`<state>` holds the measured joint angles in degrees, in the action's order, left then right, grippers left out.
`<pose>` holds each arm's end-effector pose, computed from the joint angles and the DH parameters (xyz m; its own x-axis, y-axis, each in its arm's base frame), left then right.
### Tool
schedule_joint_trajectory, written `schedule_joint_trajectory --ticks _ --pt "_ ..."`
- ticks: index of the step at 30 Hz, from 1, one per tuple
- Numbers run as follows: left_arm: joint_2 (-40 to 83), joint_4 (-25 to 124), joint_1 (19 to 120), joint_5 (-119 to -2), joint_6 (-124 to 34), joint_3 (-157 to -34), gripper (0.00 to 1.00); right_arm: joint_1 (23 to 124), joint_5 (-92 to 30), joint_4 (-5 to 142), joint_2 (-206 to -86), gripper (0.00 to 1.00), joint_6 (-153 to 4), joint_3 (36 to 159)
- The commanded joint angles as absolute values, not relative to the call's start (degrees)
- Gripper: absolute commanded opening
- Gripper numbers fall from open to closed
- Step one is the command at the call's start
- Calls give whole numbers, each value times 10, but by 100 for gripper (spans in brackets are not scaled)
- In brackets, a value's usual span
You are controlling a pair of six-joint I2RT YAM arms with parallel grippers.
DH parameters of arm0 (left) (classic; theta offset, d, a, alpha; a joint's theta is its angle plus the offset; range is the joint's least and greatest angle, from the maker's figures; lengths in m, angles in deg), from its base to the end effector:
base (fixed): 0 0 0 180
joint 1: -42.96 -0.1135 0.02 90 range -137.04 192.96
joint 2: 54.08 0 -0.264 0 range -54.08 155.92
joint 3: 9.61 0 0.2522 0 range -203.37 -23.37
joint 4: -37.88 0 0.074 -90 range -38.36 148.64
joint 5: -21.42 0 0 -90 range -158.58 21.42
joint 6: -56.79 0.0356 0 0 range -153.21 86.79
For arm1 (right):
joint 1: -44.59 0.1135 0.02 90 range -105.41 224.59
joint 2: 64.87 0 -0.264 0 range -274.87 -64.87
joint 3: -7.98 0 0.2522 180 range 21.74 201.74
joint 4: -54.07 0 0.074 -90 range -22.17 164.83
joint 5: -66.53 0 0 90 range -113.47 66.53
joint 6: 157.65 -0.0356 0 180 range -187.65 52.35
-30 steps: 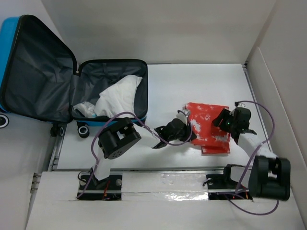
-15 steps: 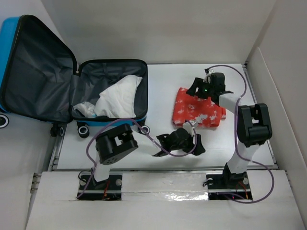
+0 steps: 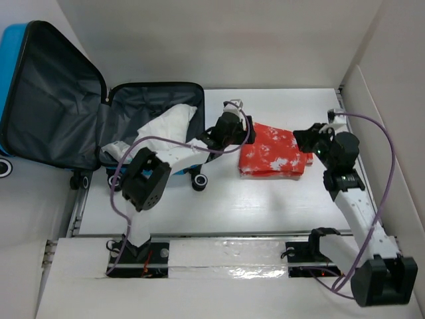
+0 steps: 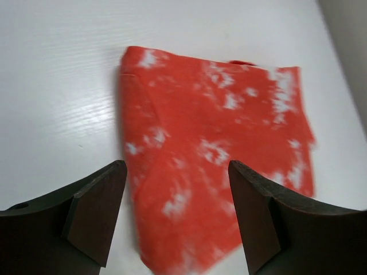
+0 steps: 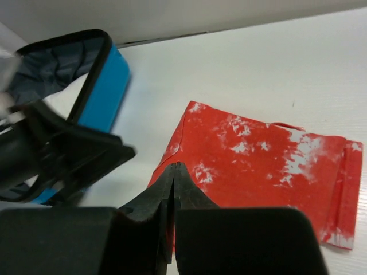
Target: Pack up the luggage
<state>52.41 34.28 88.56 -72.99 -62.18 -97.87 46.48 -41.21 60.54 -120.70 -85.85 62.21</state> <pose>0.3101 -0.3128 0.2601 -0.4744 -0.2057 -0.8559 0.4921 0.7442 -0.4517 0.2302 0.0184 0.3097 -0.2373 0.2898 -0.9272 -0.2725 0.8963 0.3499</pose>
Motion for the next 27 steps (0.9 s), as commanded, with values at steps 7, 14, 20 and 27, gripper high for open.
schedule_joint_trajectory --ticks 7,14,20,27 --pt "711 479 841 -572 -603 -1124 77 465 -446 675 -1066 40 -813 588" --pt "762 445 850 -485 -636 -1123 64 470 -464 677 -1054 43 -814 588" --pt "821 413 877 -418 -669 -1171 13 470 -474 675 -1036 43 -827 598" --pt "704 371 850 -429 -683 -1153 0 476 -443 711 -992 43 -822 602"
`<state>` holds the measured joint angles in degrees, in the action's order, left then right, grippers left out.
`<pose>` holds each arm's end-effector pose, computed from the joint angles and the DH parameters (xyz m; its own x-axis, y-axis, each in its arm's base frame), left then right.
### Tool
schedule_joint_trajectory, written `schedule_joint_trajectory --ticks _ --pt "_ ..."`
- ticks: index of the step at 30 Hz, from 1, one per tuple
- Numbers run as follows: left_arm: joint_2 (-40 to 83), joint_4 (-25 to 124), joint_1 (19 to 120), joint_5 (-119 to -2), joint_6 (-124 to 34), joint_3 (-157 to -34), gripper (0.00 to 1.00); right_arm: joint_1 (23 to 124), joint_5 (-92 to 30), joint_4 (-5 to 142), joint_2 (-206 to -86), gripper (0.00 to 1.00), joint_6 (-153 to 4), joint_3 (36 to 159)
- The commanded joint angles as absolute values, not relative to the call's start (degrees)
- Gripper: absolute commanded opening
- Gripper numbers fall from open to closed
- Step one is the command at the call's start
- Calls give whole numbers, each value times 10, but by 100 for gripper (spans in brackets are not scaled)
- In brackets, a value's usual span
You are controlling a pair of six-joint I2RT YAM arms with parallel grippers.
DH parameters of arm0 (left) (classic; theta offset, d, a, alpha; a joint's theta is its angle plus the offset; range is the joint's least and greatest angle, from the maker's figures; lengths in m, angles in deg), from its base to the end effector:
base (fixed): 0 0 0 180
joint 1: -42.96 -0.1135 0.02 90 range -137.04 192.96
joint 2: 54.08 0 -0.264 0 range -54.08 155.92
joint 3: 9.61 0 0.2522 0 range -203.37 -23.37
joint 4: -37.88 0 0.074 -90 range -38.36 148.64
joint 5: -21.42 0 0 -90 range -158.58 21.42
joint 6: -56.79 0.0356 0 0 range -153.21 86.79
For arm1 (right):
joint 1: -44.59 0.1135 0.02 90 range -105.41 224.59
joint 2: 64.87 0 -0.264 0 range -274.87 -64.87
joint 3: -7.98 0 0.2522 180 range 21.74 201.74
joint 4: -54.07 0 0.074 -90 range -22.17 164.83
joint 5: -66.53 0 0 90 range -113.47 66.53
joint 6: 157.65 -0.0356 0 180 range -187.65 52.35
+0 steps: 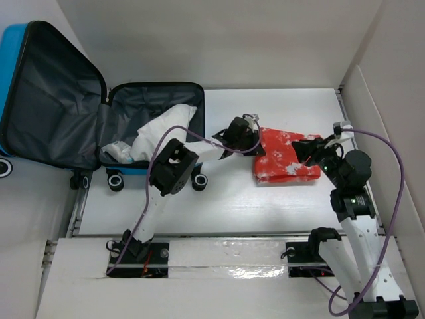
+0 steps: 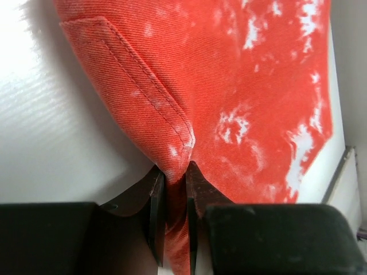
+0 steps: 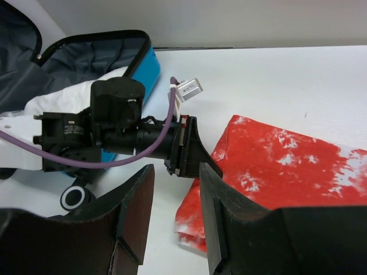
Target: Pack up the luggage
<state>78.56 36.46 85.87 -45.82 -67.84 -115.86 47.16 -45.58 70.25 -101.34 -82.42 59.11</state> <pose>0.3726 -0.3652 0.1505 -0.7572 -0.0116 -0.6531 0.5523 0.5226 -0.6495 0.1579 0.0205 0.3314 -0.1320 0.2305 -0.9641 -0.3969 0.8789 0.2645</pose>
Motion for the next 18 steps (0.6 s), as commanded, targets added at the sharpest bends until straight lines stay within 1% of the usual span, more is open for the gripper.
schedule_joint_trajectory --ticks 1,4,7,11,12,14,15,18 --pt "665 377 839 -431 -675 -1156 0 476 -443 711 -985 43 -822 601" --pt "597 414 821 -444 -653 -1173 0 476 -444 718 -965 43 -827 591" --pt "540 462 782 -455 -638 -1184 0 476 -447 720 -948 43 -828 576" --pt "469 497 705 -447 -630 -1162 0 481 -444 721 -936 43 -828 558" --pt "453 501 669 -447 -628 -1151 0 481 -440 720 -935 44 -827 550" --pt "409 511 628 -452 -623 -1111 0 487 -443 714 -936 43 -829 542" --pt "394 513 580 -457 -619 -1092 0 492 -448 712 -938 43 -829 537" --pt "346 504 497 -457 -626 -994 0 498 -458 693 -943 43 -830 519"
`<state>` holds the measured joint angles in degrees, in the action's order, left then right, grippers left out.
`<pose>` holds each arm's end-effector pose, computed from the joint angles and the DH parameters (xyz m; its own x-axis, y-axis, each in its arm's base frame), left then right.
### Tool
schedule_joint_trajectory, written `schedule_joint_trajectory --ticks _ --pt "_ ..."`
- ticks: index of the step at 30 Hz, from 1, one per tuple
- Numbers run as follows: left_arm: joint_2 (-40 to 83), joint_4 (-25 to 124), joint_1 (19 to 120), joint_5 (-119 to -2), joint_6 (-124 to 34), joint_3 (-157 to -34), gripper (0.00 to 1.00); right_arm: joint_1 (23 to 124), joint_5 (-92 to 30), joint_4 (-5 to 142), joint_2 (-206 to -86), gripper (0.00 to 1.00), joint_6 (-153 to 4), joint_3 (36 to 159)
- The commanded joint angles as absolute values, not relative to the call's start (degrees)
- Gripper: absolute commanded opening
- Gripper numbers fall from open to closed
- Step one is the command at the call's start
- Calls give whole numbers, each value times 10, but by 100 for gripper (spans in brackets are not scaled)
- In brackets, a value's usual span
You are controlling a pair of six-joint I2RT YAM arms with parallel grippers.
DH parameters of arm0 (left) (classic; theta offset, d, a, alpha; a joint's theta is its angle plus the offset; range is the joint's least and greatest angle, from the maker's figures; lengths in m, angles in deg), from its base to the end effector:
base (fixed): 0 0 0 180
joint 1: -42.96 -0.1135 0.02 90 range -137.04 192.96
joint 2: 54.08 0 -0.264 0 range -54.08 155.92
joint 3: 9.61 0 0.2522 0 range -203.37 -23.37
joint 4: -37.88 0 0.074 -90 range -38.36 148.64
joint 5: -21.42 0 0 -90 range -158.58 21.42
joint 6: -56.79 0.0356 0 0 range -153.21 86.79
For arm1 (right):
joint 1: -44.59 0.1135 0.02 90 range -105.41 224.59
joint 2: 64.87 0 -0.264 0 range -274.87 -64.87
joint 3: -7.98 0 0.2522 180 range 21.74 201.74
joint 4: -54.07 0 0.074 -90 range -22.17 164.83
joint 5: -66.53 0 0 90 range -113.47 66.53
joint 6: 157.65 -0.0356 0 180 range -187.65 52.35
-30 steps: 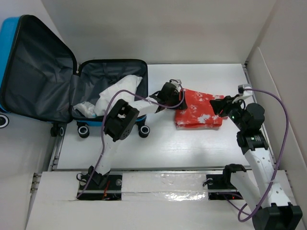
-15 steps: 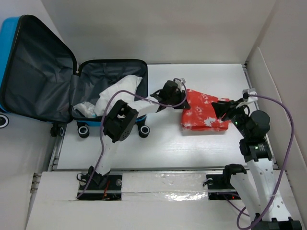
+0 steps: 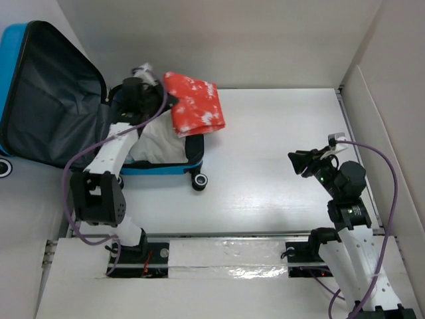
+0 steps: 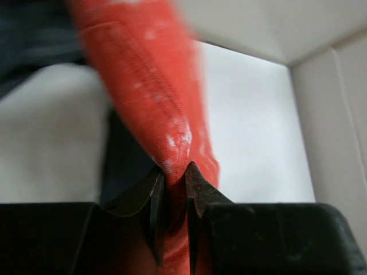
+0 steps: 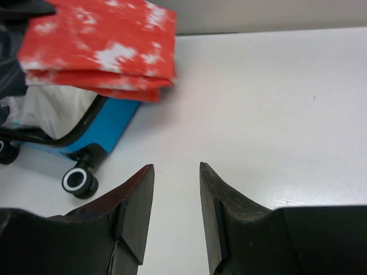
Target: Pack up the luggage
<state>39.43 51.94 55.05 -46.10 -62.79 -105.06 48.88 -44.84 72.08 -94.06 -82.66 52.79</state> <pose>0.3812 -0.0956 0.3631 -0.4545 -0.3691 -0.8107 0.3849 0.7394 -0.5525 0.1381 0.0234 0.3057 -0.1522 0.2304 -0.9611 -0.4072 0.8715 0.2734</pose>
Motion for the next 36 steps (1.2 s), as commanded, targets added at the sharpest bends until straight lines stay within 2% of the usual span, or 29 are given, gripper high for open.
schedule_joint_trajectory --ticks 1,4,8,11,16,17,18,19,21,23,24,25,26,27,30,35,36 --pt "330 477 442 -451 -637 -936 0 498 -457 690 -944 43 -831 516" --pt "331 462 381 -455 -622 -862 0 509 -454 684 -949 43 -829 510" --pt "355 466 307 -457 -599 -843 0 515 -447 685 -951 44 -822 510" --pt "358 479 294 -456 -586 -850 0 515 -447 684 -952 44 -820 505" --pt "337 512 282 -521 -564 -845 0 521 -462 660 -961 44 -818 493" --pt "335 516 273 -523 -564 -845 8 521 -467 651 -963 44 -818 491" --pt "328 516 273 -528 -563 -845 35 521 -475 645 -969 45 -820 487" --pt "308 533 273 -530 -561 -843 47 521 -479 638 -973 46 -821 480" --pt "273 537 273 -524 -566 -837 53 521 -492 637 -991 46 -816 480" --pt "187 546 294 -548 -571 -827 52 521 -501 627 -998 35 -815 475" --pt "151 554 306 -599 -566 -829 49 521 -512 621 -998 21 -815 473" --pt "120 582 318 -629 -560 -832 46 527 -516 616 -998 14 -817 471" --pt "55 598 328 -664 -554 -844 41 527 -517 609 -999 6 -818 468" --pt "22 610 334 -729 -555 -848 24 541 -515 607 -999 0 -818 468" --pt "-77 655 334 -859 -569 -861 0 558 -504 617 -998 0 -809 475" --pt "-105 761 334 -1093 -591 -891 0 585 -496 625 -998 9 -802 478" --pt "-100 779 334 -1197 -603 -888 0 585 -500 626 -998 10 -801 479"
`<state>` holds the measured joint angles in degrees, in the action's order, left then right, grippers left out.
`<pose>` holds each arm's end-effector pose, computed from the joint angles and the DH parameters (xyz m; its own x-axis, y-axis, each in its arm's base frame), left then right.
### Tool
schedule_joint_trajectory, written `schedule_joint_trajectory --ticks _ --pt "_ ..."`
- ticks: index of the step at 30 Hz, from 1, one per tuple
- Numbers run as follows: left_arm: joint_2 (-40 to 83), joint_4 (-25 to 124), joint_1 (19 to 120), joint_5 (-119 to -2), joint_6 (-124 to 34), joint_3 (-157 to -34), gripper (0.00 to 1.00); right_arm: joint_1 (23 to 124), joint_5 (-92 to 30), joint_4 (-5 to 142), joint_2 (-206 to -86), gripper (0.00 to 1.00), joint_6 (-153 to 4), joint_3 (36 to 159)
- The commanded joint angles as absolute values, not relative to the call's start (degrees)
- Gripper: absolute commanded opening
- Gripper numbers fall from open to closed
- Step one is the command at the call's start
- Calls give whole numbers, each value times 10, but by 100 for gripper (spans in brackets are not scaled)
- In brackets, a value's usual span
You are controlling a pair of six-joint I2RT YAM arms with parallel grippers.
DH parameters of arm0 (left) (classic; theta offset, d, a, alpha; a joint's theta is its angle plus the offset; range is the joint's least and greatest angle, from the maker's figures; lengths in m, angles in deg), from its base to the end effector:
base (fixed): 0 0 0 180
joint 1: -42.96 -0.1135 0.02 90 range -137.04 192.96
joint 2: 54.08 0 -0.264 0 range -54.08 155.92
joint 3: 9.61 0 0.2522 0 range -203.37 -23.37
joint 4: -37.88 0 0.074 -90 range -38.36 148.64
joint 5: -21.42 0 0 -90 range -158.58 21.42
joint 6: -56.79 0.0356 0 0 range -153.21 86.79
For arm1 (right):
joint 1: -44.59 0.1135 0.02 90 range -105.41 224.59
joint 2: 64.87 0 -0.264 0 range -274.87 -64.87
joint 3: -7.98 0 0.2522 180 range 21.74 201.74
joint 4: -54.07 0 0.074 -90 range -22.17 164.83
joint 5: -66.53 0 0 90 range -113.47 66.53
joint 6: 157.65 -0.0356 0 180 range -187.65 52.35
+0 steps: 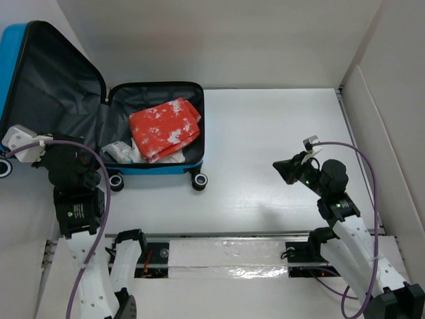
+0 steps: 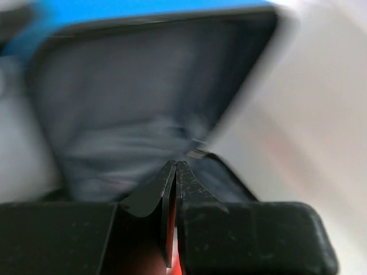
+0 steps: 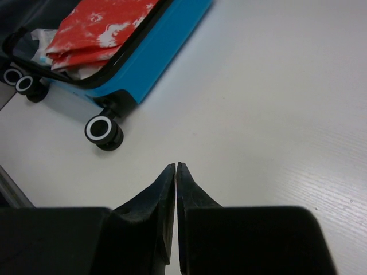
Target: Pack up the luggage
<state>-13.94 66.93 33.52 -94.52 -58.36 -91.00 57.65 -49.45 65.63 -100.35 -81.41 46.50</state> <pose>0.1073 0.0336 0.4724 0.4306 -0.3158 -0.8455 -0.4267 0.7542 -0.4991 0.1540 0.0517 0.2644 -0.2889 0.1525 -0.9451 -0.5729 0.7634 0.2983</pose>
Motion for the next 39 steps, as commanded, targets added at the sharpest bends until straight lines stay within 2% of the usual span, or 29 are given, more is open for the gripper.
schedule_joint_trajectory --ticks 1,3,5,8,9,10,12,16,22,28,29,30,32,33,36,39 --pt "-80 793 334 -1237 -612 -887 0 585 -504 627 -999 11 -800 478" --pt "-70 807 334 -1305 -620 -879 0 592 -508 620 -1002 15 -802 474" --pt "-71 821 334 -1325 -648 -855 0 592 -512 616 -1011 18 -803 476" --pt "-56 801 309 -1340 -646 -808 36 597 -526 621 -1025 25 -797 482" --pt "-44 786 302 -1333 -631 -797 70 597 -527 621 -1027 27 -796 481" --pt "-33 774 295 -1334 -620 -791 80 602 -528 621 -1026 29 -796 479" --pt "1 772 245 -1296 -624 -786 83 602 -526 626 -1020 30 -794 477" --pt "48 785 176 -1238 -654 -788 75 616 -505 638 -1008 30 -789 478" --pt "102 796 176 -1231 -643 -886 73 633 -522 615 -1030 30 -792 477" --pt "120 792 221 -1245 -629 -933 68 652 -509 600 -1055 30 -791 478" --pt "122 793 221 -1244 -632 -933 64 660 -504 604 -1056 30 -788 481" --pt "122 792 221 -1240 -631 -932 48 660 -498 606 -1057 30 -786 483" --pt "118 779 221 -1228 -626 -924 32 666 -487 609 -1056 30 -786 484" --pt "116 775 221 -1216 -622 -920 15 666 -484 610 -1055 30 -786 483" --pt "111 766 239 -1216 -610 -920 0 672 -473 616 -1055 30 -786 484" --pt "104 756 268 -1221 -582 -917 0 672 -462 620 -1059 30 -786 486"
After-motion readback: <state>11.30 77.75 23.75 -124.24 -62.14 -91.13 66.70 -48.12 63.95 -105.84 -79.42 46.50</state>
